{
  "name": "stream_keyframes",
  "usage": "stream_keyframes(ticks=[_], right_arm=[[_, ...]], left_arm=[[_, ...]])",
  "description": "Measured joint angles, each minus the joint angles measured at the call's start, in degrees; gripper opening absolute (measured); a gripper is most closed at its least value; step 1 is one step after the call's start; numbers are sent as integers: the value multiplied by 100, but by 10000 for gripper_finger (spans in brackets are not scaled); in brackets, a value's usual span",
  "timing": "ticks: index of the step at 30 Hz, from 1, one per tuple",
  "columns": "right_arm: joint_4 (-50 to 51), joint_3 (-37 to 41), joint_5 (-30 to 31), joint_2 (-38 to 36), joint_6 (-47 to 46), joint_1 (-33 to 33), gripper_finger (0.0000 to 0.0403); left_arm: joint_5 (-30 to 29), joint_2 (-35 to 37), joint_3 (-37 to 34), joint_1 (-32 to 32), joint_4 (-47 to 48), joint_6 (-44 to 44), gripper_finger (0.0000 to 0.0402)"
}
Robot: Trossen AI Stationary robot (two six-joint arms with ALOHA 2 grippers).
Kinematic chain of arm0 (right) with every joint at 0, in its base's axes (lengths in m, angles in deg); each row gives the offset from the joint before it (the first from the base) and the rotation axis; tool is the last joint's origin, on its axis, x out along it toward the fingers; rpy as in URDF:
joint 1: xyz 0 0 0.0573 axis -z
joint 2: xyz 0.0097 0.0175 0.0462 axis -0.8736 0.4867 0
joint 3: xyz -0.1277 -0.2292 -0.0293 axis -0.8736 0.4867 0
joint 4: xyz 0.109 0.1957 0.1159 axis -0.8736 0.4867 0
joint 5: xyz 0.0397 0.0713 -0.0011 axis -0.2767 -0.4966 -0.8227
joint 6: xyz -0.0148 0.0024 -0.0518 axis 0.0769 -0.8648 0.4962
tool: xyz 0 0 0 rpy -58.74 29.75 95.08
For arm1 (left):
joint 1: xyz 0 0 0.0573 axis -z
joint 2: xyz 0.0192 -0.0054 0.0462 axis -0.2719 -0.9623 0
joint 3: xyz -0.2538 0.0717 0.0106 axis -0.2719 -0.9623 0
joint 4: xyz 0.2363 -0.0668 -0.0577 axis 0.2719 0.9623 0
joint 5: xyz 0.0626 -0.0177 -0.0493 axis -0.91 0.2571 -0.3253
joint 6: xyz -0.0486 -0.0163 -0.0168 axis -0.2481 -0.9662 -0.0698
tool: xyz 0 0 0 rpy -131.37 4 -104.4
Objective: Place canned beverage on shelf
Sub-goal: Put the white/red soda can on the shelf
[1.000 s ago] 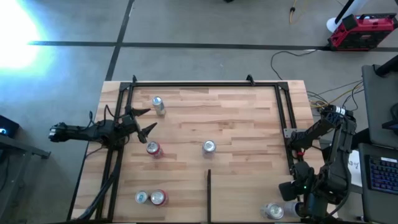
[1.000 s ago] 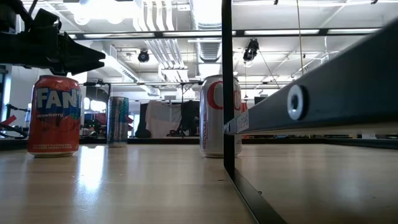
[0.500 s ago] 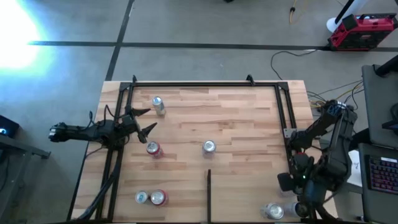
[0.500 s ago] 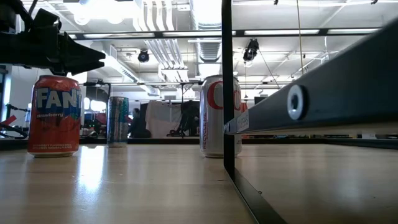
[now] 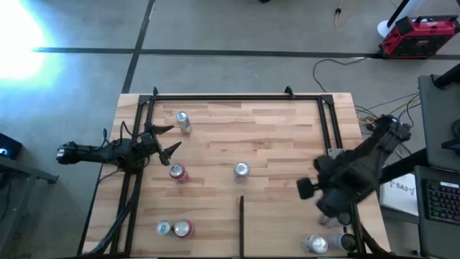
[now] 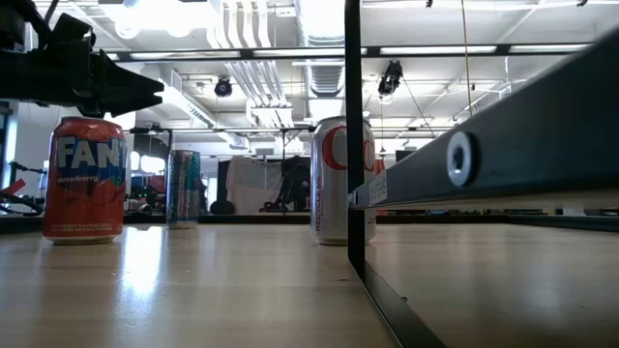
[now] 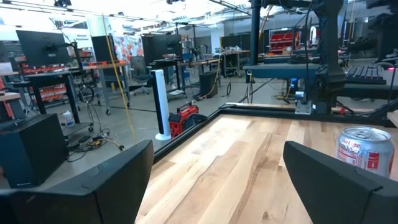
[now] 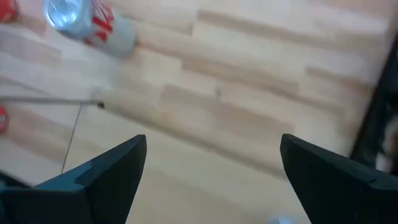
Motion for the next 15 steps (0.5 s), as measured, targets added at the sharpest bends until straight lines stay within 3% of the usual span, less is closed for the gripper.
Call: stream_keyframes(ticks=[7, 15], right_arm=[[-943, -36, 9, 419, 2115, 1301, 354], [-2411, -36, 9, 874, 4315, 2204, 354]], left_arm=[[0, 0, -1, 0, 0, 0, 343], [1, 0, 0, -1, 0, 0, 343]])
